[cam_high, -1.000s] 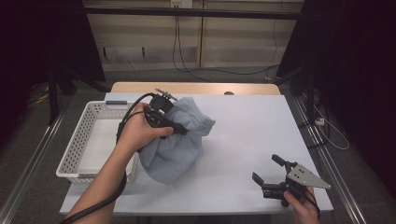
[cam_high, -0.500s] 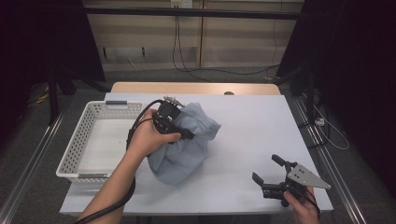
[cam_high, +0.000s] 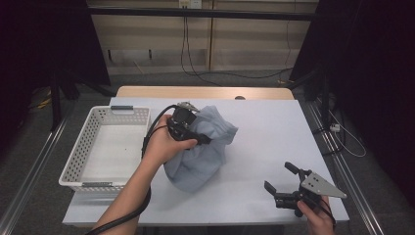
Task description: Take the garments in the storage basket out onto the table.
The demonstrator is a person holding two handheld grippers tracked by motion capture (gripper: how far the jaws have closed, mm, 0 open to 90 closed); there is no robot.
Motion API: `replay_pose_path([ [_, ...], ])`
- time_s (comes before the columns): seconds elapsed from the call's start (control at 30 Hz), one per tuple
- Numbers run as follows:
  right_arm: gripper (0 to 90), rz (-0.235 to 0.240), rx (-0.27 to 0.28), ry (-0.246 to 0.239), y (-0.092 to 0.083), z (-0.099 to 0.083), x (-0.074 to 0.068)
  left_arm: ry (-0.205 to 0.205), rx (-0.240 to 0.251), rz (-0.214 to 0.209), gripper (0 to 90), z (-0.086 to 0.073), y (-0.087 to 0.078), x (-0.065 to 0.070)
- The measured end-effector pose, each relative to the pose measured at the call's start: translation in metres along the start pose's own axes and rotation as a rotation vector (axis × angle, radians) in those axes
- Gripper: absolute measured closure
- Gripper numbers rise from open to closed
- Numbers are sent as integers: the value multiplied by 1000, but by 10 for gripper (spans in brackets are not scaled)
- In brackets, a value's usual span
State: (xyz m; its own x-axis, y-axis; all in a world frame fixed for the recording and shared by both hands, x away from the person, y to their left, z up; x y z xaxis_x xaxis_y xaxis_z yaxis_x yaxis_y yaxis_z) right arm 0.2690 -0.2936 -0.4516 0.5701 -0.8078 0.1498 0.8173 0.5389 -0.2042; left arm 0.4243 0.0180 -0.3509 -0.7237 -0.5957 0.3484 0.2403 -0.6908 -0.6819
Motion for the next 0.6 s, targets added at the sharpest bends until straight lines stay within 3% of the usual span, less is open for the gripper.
replay_pose_path([
  [0.17, 16, -2, 1, -3, -1, 0, 1, -32, 3, -7, 518, -10, 14, -4],
  [0.33, 16, -1, 0, -3, -1, 0, 1, -26, -2, 1, 469, -20, 25, -8],
  [0.53, 17, -1, -1, -1, -1, 0, 0, -19, -75, 41, 393, -32, 34, -12],
  [0.6, 17, 0, -2, -1, -1, 0, 0, -22, -68, 33, 381, -35, 35, -14],
])
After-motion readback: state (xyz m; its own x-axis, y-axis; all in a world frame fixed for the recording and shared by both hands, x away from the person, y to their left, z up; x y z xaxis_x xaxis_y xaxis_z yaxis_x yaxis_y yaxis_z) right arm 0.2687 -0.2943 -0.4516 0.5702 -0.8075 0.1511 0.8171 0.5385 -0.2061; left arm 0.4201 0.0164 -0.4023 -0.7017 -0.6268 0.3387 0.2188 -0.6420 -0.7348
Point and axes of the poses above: each handheld gripper's, and its own axes: y roughly forward along the jaws, z roughly out of its top, x roughly to its right, the point moved 3 cm from there along y, roughly forward along the jaws, and after that the axes turned 10 degrees about -y, right-handed, at the moved point
